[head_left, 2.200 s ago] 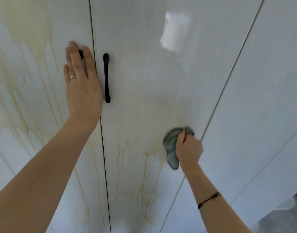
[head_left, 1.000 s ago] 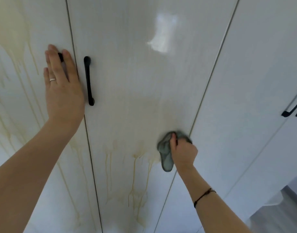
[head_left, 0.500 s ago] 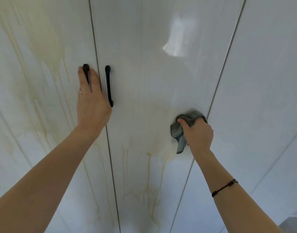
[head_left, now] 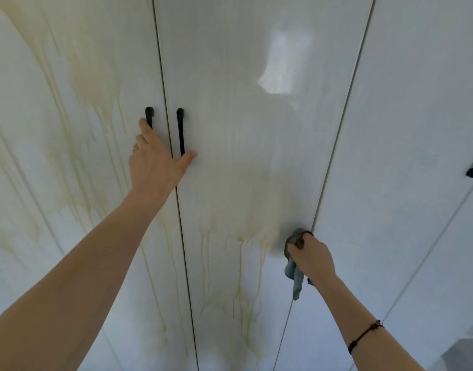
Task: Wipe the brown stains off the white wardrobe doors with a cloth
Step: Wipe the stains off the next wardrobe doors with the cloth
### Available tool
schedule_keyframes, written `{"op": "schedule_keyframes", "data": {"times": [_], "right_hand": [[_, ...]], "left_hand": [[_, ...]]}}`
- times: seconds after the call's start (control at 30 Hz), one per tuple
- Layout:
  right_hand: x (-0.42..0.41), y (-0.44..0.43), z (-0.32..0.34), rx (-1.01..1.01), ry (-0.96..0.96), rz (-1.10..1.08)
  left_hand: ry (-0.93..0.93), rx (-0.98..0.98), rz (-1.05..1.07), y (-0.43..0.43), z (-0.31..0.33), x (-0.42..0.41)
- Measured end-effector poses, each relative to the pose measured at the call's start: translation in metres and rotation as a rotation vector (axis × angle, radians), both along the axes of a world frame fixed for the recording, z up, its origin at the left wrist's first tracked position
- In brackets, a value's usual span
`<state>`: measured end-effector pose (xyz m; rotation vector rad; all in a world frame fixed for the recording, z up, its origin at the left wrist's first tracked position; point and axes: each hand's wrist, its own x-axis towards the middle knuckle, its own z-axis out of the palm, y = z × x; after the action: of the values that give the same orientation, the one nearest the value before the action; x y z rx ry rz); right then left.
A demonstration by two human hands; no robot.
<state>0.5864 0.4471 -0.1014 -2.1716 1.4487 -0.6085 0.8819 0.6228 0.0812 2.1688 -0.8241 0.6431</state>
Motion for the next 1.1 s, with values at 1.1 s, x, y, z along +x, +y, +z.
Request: {"op": "schedule_keyframes", "data": {"times": [1.1], "right_hand": [[0.164, -0.009, 0.110, -1.316, -0.567, 0.066]], "left_hand": [[-0.079, -0.267, 0.058, -0.023, -0.021, 0.014]]}}
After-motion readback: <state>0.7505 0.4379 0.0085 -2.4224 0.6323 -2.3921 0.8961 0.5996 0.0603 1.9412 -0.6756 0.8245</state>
